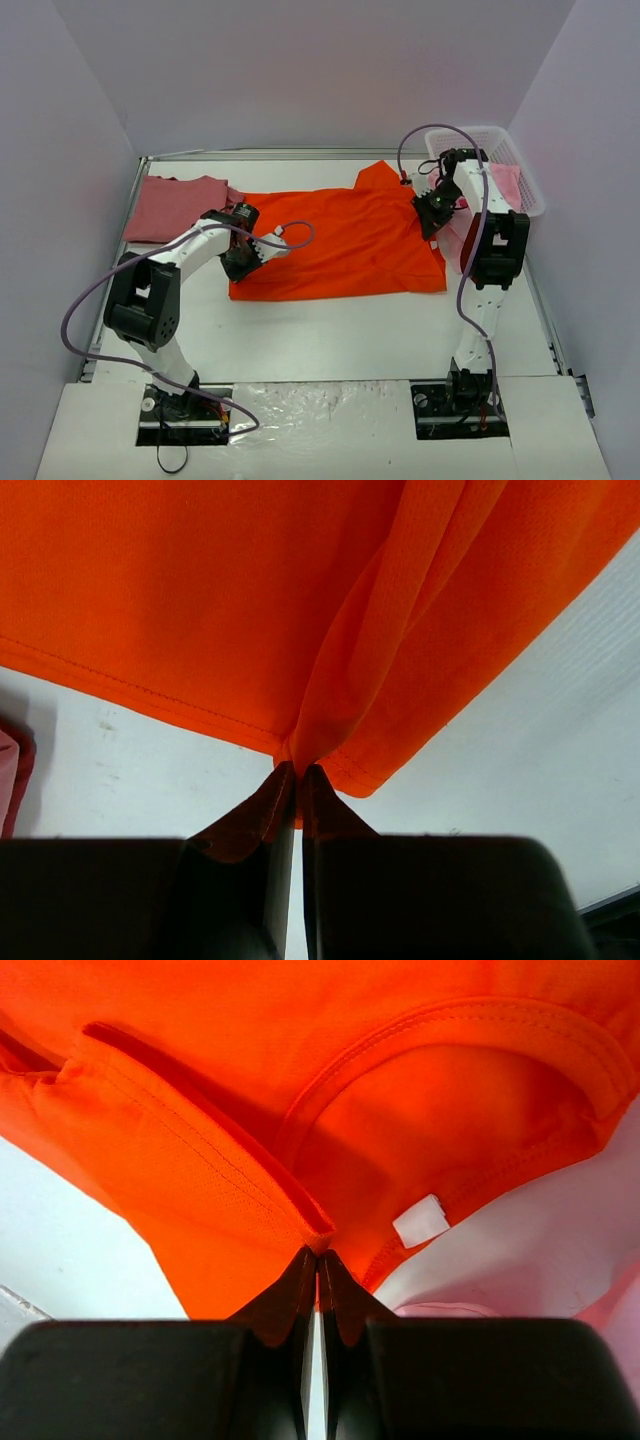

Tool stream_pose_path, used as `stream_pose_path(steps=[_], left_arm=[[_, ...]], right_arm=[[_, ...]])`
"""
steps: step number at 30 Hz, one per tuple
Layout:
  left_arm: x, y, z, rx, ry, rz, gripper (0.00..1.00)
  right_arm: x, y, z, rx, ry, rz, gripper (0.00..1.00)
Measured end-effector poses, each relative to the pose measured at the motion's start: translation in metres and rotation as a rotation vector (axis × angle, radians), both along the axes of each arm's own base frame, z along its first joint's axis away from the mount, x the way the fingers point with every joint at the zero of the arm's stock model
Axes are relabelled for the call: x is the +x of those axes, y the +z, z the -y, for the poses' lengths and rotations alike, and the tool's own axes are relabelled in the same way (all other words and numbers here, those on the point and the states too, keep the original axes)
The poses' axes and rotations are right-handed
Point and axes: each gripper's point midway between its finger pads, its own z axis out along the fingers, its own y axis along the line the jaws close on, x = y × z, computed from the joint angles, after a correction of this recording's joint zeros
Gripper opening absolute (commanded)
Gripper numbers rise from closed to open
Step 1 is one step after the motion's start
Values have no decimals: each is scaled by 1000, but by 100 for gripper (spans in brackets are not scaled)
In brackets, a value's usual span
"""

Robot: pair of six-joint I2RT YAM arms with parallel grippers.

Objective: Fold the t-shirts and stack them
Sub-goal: Fold the flattened tshirt in 1/3 of the way

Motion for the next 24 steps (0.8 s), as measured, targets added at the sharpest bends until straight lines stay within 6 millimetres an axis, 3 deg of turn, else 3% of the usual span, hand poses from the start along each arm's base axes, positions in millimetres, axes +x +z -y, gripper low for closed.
stream_pose_path(steps=[2, 4, 5, 7, 10, 14, 19, 24], left_arm=[[2, -5, 0, 6, 2, -6, 3], [5, -11, -1, 16, 6, -12, 10], [6, -14, -1, 22, 11, -17, 15], [8, -19, -2, 30, 21, -25, 20], [11, -22, -3, 36, 33, -26, 26], [19, -17, -3, 41, 48, -2, 37], [33, 1, -1, 34, 71, 58, 40], [38, 35, -2, 14, 90, 144, 43]], right_arm=[[2, -2, 2, -15, -10, 4, 0], [5, -4, 4, -29, -20, 7, 14], [7, -5, 6, -37, -25, 10, 17], [10, -8, 8, -50, -37, 13, 39], [14, -11, 10, -65, -46, 21, 51], [18, -9, 10, -69, -62, 31, 56], [21, 1, 8, -68, -63, 65, 56], [-1, 30, 7, -62, -55, 112, 56]])
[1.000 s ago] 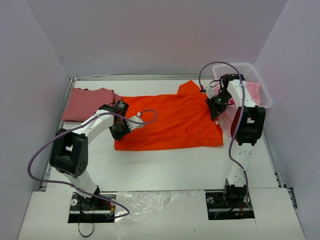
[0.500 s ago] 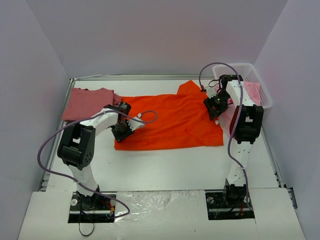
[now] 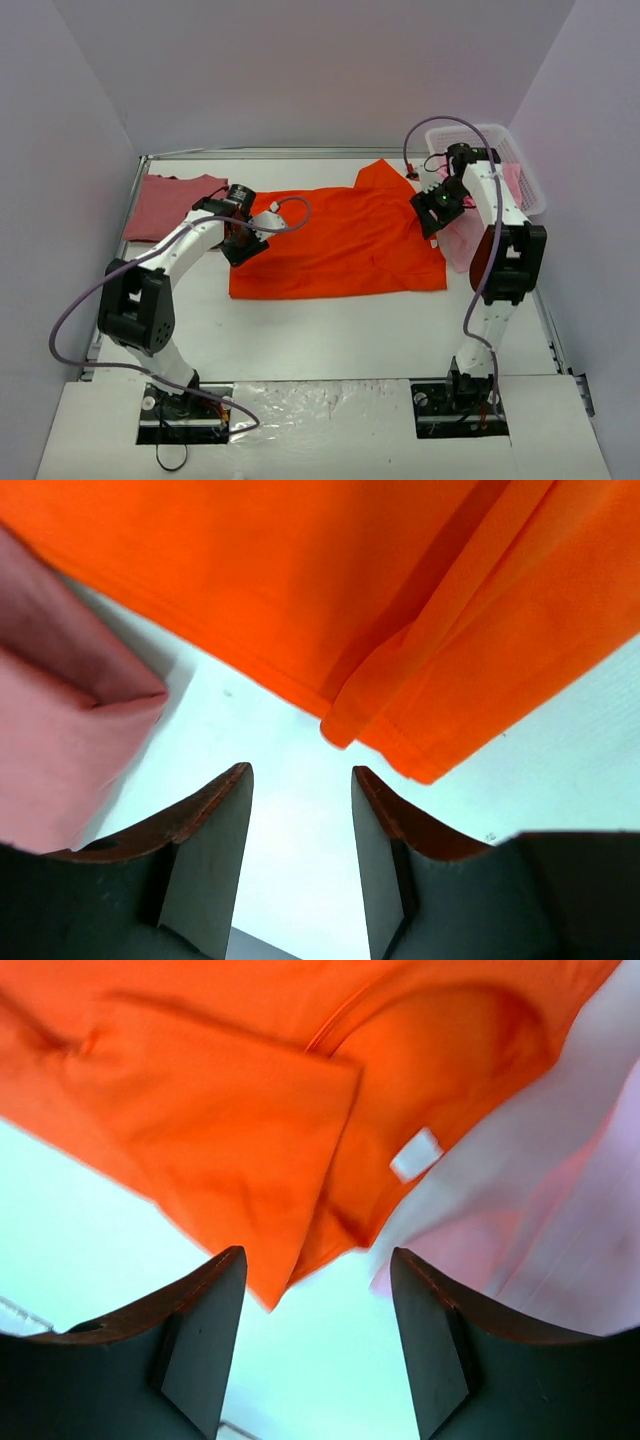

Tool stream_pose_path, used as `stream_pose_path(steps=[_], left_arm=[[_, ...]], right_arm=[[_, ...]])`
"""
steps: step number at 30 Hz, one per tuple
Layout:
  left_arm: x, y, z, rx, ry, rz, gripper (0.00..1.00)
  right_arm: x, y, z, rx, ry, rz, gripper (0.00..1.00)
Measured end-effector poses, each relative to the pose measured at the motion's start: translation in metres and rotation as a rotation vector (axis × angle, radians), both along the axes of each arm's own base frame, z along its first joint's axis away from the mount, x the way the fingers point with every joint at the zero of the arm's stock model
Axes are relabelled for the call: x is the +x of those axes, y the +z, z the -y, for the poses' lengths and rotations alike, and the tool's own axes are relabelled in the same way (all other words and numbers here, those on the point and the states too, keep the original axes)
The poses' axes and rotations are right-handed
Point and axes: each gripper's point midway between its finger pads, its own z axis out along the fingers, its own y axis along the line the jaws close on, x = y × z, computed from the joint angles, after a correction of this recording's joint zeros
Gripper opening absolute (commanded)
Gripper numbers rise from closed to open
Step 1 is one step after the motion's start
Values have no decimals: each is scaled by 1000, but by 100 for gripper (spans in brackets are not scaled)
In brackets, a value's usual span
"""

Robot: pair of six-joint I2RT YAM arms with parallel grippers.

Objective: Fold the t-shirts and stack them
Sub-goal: Fold the flattened tshirt in 1/3 of the way

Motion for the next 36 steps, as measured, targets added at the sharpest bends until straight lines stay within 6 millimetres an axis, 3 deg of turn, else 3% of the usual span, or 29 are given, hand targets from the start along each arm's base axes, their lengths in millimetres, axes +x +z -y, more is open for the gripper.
stream_pose_path(steps=[6, 10, 15, 19, 28, 36], left_arm=[[-16, 26, -4, -14, -3, 80, 43], [-42, 16, -8, 2, -23, 46, 43], [-66, -13, -15, 31, -27, -32, 43], [-79, -32, -21, 52, -21, -79, 43], [-65, -41, -15, 39, -18, -41, 43], [-64, -61, -13, 47, -21, -89, 42]], right_arm=[[-53, 21, 1, 0, 25, 10, 56], [-84, 9, 6, -5, 27, -46, 56], [-108, -11, 15, -7, 5, -118, 56], [-118, -19, 19, -8, -6, -140, 56], [-125, -27, 18, -10, -13, -145, 56], [-124, -29, 21, -18, -21, -136, 56]])
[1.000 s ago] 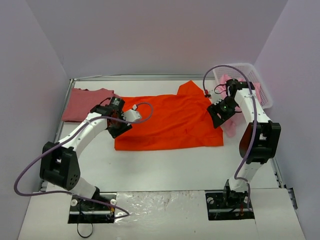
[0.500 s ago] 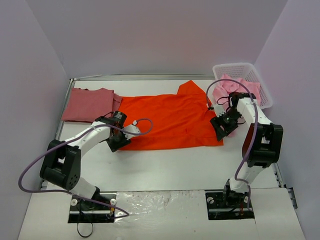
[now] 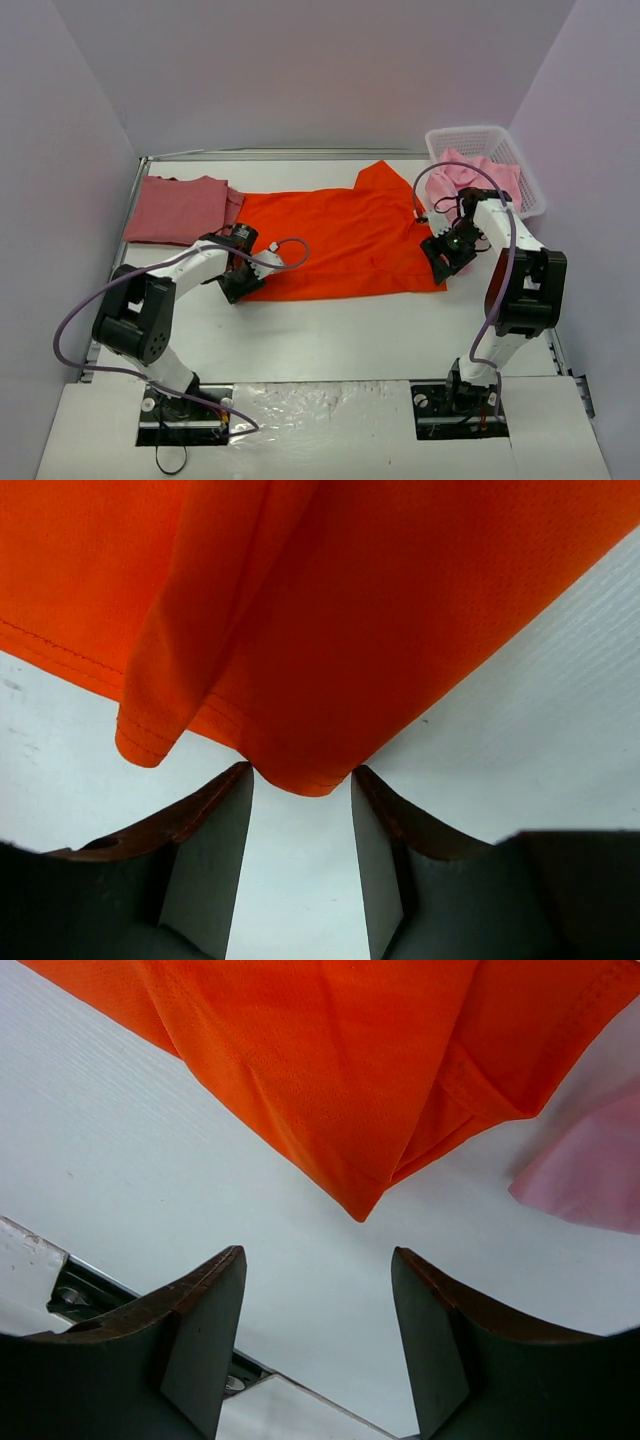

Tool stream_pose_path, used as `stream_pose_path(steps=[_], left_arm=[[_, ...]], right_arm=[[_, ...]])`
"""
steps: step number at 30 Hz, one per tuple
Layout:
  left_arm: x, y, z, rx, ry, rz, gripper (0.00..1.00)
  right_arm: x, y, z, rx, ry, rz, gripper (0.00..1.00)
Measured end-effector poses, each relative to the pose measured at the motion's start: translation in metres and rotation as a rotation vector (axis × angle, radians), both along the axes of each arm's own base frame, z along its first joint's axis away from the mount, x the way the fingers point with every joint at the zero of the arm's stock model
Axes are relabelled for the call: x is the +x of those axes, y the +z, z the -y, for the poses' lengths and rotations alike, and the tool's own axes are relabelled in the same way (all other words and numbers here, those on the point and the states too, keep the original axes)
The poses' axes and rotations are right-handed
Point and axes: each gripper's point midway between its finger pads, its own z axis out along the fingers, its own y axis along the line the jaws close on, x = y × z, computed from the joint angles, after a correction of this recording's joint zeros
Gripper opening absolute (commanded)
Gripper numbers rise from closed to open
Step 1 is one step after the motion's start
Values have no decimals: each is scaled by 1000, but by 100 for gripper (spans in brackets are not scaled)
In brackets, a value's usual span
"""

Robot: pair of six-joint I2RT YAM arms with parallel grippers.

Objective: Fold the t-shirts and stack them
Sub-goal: Fold the flattened tshirt in 1/3 of the way

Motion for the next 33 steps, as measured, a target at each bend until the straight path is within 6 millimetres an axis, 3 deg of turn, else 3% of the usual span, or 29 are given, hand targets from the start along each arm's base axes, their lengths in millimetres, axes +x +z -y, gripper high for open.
stream_pose_path(steps=[6, 11, 19, 33], left_arm=[[-1, -4, 1, -3, -4, -15, 33], [-2, -8, 3, -10, -2, -27, 3], [-2, -9, 4, -16, -6, -31, 2], [-2, -9, 4, -17, -2, -31, 2]], right_arm=[[-2, -4, 2, -2, -7, -4, 56], [-11, -10, 4, -2, -12, -30, 56], [-27, -20, 7, -11, -15, -74, 56], [-21, -36, 5, 20, -12, -91, 47]])
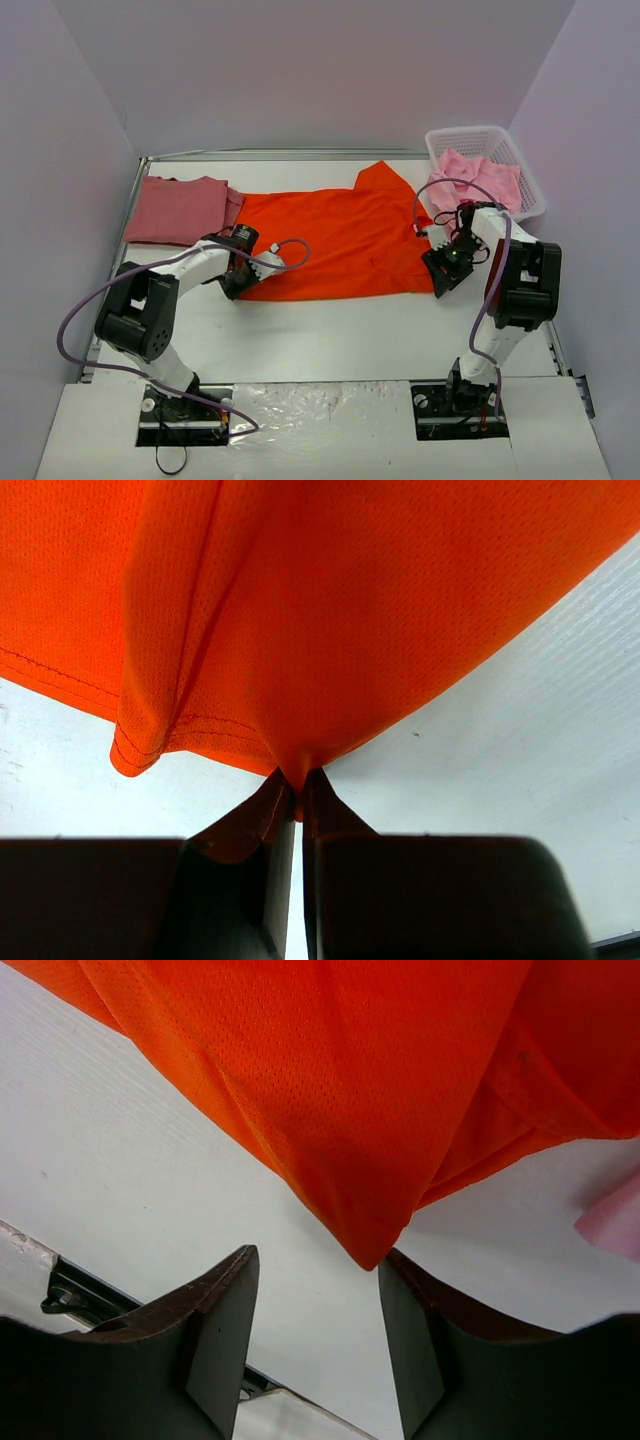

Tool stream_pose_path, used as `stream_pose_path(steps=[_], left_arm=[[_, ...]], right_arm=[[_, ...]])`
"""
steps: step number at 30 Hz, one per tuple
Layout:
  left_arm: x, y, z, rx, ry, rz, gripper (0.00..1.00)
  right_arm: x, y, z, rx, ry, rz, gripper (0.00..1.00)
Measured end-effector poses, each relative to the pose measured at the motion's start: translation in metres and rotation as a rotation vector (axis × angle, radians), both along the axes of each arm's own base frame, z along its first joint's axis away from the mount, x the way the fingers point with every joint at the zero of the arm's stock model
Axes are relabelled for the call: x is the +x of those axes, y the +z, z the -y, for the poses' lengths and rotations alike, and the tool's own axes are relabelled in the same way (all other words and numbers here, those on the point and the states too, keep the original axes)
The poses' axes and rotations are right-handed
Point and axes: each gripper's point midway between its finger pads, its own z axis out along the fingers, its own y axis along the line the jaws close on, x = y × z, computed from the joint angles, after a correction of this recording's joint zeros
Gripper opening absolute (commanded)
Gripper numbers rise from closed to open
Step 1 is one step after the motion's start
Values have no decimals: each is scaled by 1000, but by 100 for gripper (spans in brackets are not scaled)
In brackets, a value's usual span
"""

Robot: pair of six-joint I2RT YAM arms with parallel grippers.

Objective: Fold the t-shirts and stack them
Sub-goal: Fold the flattened tshirt in 1/3 of the way

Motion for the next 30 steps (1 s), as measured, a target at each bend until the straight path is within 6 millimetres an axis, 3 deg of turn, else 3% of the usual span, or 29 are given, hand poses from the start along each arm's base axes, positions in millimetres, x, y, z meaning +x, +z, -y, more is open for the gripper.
stream_pose_path(steps=[5, 7, 14, 30], left_arm=[[0, 0, 0, -1, 4, 0, 2], [0, 0, 0, -1, 7, 0, 2], [0, 0, 0, -2, 11, 0, 2], [-5, 8, -1, -7, 9, 2, 2]], right_arm=[[2, -4, -1, 9, 3, 1, 35], [3, -5, -1, 10, 4, 3, 23], [4, -12, -1, 11, 5, -8, 0], [4, -12, 16, -43, -20, -10, 0]])
